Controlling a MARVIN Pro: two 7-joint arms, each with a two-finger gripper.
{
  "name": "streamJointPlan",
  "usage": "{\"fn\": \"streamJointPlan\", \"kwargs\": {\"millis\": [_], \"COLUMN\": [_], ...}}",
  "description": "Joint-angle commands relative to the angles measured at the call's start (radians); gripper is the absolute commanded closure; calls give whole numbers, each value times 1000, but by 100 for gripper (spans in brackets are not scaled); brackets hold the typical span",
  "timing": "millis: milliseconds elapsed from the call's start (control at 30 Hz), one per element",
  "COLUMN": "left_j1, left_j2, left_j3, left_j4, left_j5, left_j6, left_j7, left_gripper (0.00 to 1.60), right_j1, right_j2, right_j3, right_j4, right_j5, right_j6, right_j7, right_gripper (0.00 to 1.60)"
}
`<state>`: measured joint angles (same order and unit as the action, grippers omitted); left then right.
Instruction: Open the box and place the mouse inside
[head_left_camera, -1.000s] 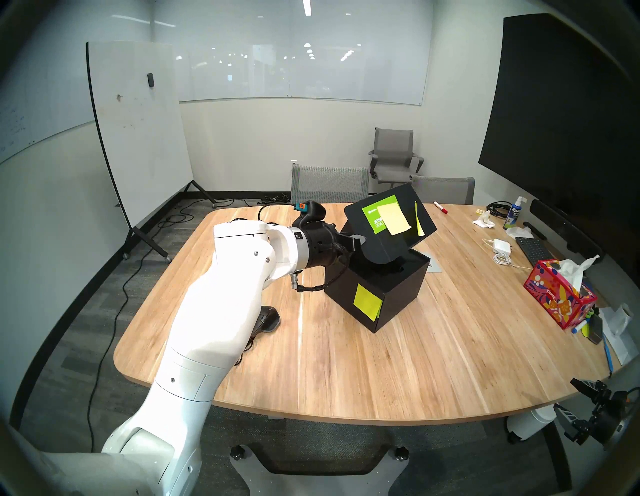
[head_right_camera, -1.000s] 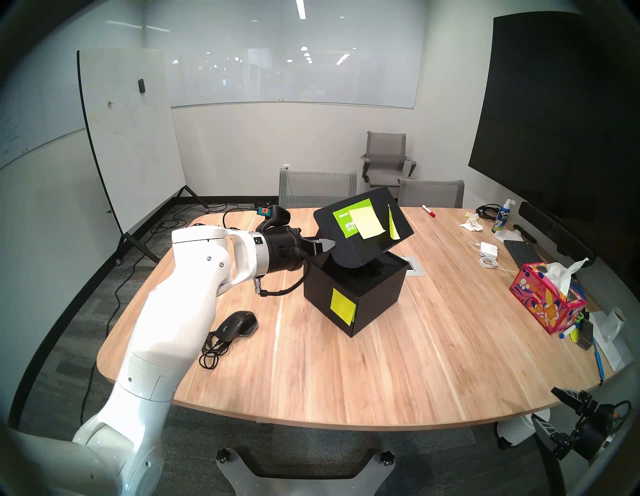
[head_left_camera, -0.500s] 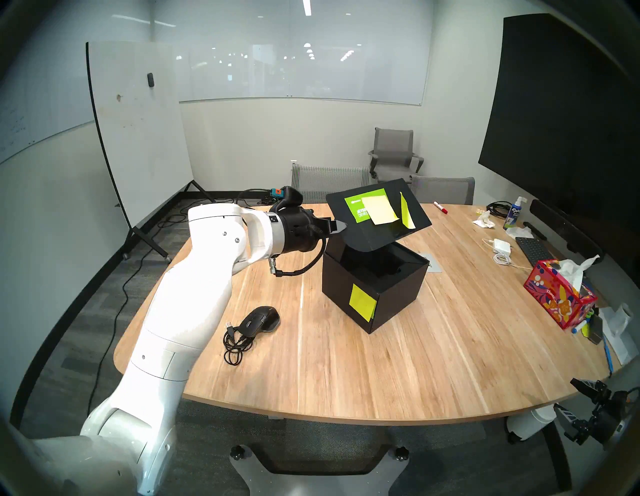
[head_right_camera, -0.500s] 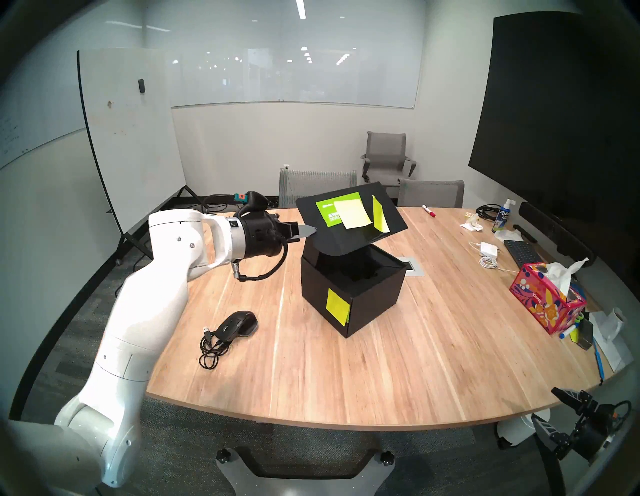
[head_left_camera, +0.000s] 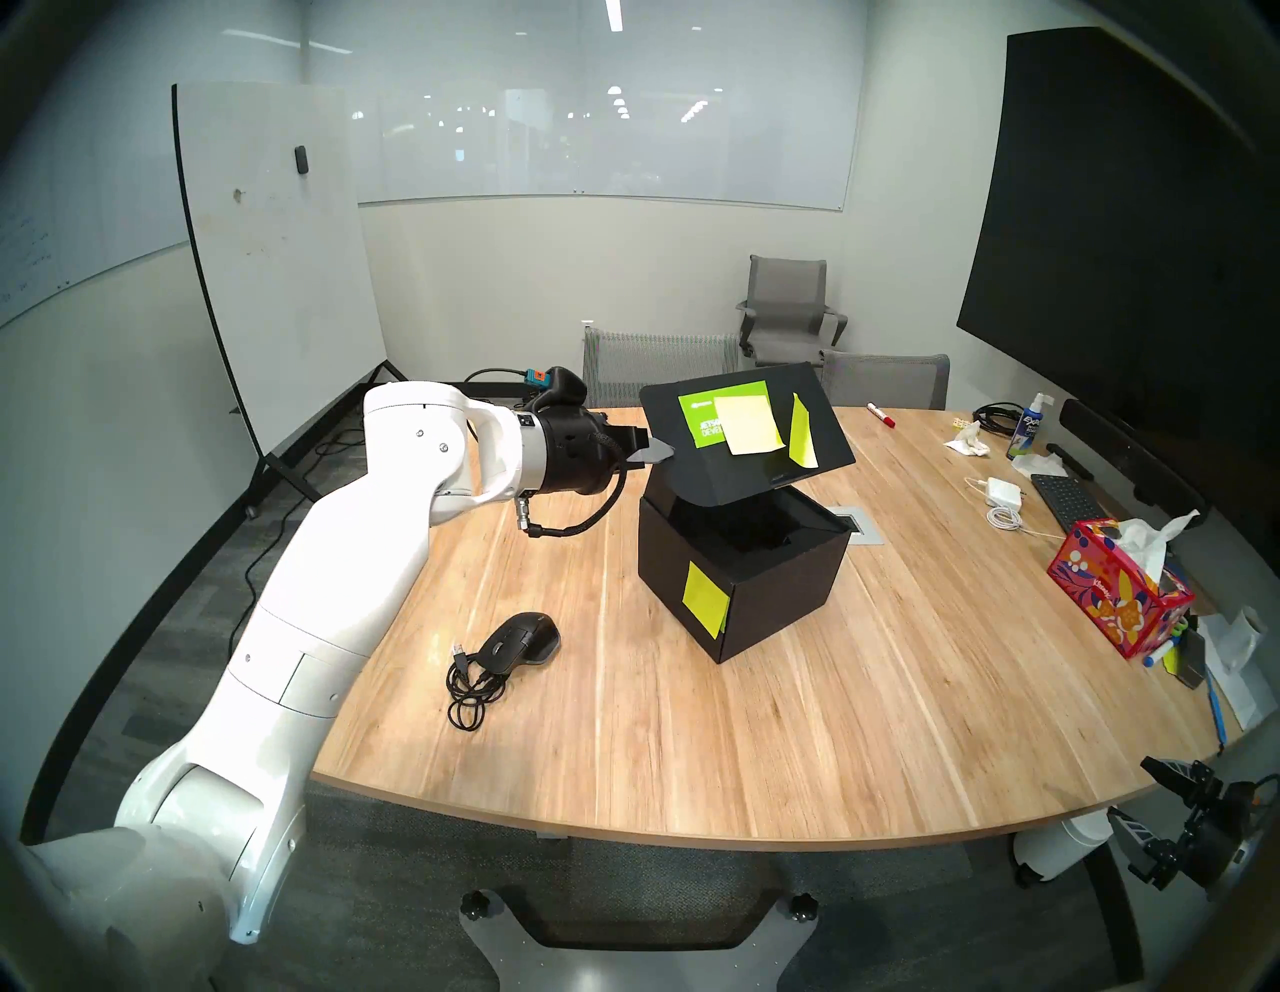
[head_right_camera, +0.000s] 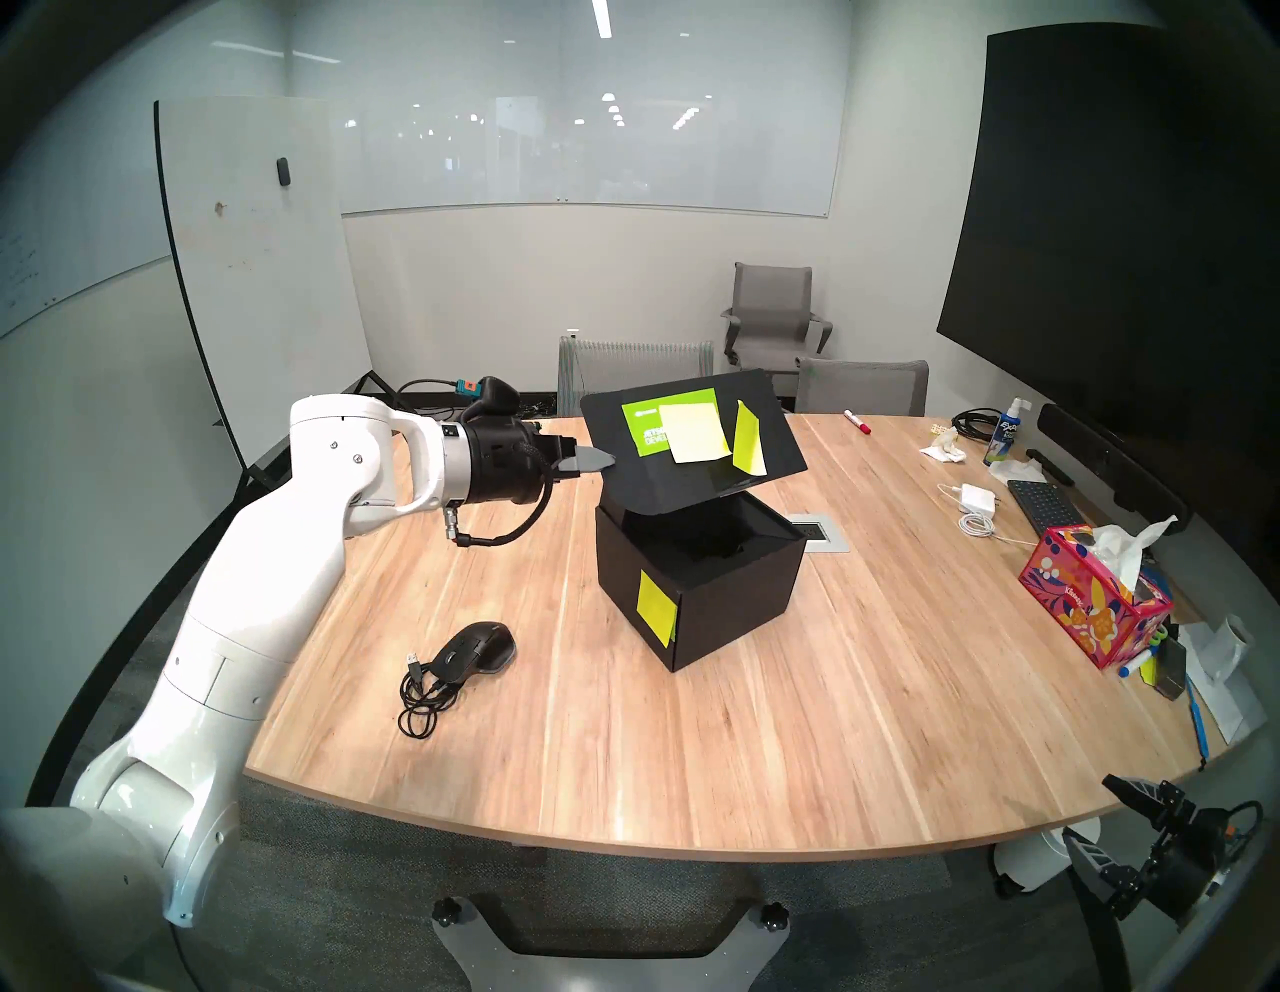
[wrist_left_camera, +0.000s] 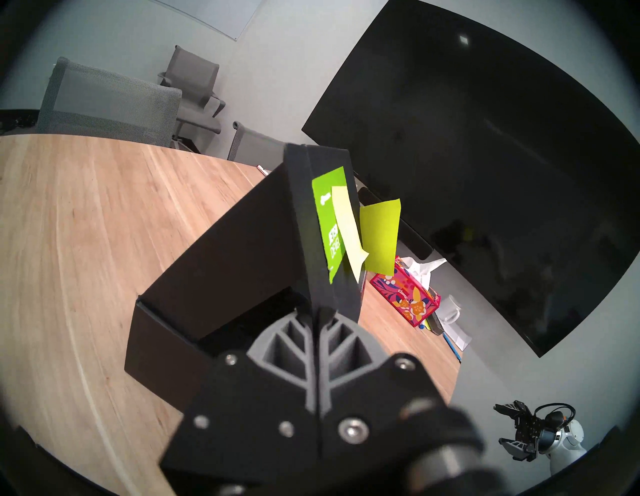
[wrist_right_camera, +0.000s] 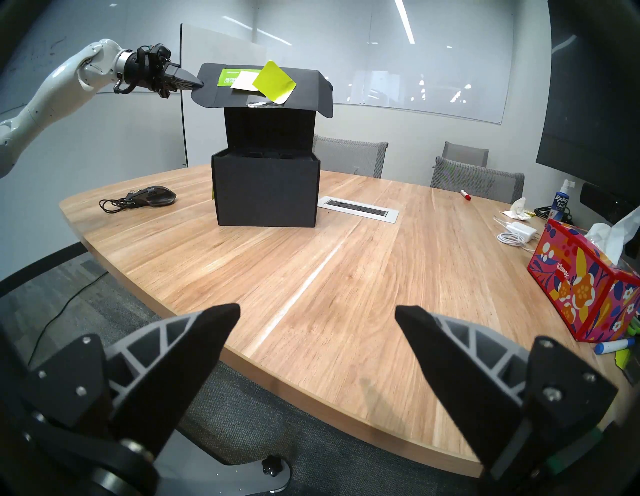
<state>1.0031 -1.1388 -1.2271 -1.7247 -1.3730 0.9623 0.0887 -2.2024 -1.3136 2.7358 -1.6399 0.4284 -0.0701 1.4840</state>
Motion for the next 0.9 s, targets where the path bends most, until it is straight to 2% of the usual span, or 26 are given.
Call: {"fn": "streamJointPlan", "kwargs": {"millis": [0,533,867], "left_j1": [-98,-171,-217], "left_j2": [70,204,234], "left_j3": [20,157,203], "left_j4": [12,-14,-19], "left_j5": [-113,-419,-558], "left_j6": [-2,-2,-2], "left_j7": [45,216,320], "left_gripper": [160,160,160], "right_j1": [-3,-3,-3], "right_j2": [2,2,2], "right_j3": [6,7,7], "right_j4": [-7,-7,-7], "right_j5": [8,10,11], "right_j6": [0,0,0], "right_j7": [0,0,0], "right_gripper": [0,0,0]}}
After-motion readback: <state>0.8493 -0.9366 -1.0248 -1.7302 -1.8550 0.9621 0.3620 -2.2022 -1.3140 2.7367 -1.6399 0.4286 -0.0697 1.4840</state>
